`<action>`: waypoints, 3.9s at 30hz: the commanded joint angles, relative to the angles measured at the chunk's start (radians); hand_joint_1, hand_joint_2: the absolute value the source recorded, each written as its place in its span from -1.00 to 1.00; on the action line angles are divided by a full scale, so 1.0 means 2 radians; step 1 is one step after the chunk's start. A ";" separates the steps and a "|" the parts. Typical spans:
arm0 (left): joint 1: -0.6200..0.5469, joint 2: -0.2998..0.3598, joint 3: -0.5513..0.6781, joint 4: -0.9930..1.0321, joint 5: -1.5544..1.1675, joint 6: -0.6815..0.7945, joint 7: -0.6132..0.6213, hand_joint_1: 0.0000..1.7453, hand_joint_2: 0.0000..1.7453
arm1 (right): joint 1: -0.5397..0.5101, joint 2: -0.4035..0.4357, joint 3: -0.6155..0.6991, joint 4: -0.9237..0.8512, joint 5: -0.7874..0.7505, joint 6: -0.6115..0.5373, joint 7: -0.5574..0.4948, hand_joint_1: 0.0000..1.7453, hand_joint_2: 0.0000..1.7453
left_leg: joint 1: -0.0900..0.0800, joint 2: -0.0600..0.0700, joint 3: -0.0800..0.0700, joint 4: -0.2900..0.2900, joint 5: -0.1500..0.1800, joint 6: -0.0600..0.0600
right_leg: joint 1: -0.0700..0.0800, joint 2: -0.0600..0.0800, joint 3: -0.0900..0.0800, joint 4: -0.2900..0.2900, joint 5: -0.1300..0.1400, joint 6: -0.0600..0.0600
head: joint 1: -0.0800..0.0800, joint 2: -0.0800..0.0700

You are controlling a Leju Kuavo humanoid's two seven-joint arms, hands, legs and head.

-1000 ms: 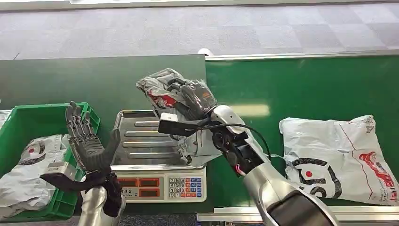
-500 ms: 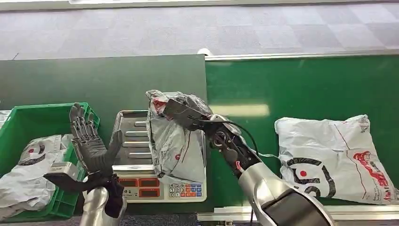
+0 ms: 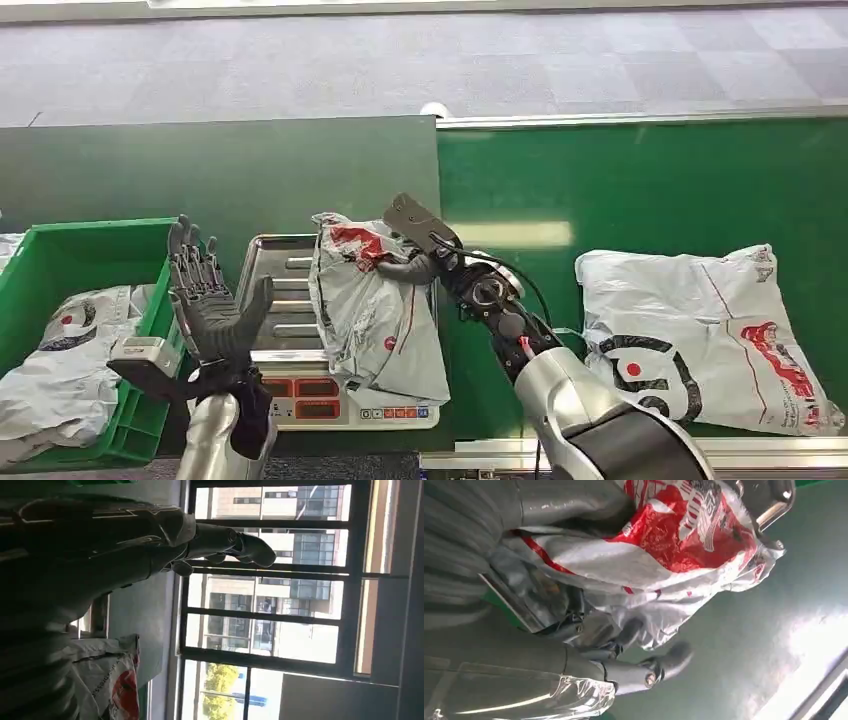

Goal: Moved the parcel from conveyor to table for the left to box.

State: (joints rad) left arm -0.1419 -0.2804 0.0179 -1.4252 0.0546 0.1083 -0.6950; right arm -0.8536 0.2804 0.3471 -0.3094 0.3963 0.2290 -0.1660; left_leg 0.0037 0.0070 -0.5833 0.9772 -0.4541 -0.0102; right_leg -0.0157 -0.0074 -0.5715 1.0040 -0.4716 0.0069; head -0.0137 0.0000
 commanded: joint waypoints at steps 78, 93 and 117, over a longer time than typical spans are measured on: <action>-0.132 0.033 -0.125 0.358 -0.317 -0.003 0.094 1.00 1.00 | 0.042 -0.062 -0.107 -0.061 -0.113 -0.075 -0.154 -1.00 1.00 | 0.000 0.000 0.006 -0.001 0.001 0.000 | 0.000 0.000 0.007 -0.001 0.001 0.000 | 0.000 0.000; -0.106 0.018 -0.093 0.268 -0.259 0.161 -0.002 1.00 1.00 | 0.044 -0.060 -0.120 -0.023 -0.143 -0.024 -0.093 -1.00 1.00 | 0.000 0.000 0.005 0.000 0.000 0.000 | 0.000 0.001 0.006 0.000 0.001 0.000 | 0.000 0.000; -0.020 -0.010 0.012 -0.088 -0.367 0.295 -0.002 1.00 1.00 | 0.066 -0.081 -0.094 -0.027 -0.156 -0.022 -0.110 -1.00 1.00 | 0.000 0.000 0.002 0.000 0.000 0.000 | 0.000 0.000 0.002 0.000 0.000 0.000 | 0.000 0.000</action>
State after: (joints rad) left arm -0.1955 -0.2765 -0.1159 -1.4352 -0.4649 0.6821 -0.6950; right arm -0.7140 0.1442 0.1354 -0.4013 0.0931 0.1972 -0.3792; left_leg 0.0038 0.0062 -0.5799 0.9770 -0.4539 -0.0100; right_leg -0.0157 -0.0081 -0.5674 1.0038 -0.4715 0.0070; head -0.0141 0.0000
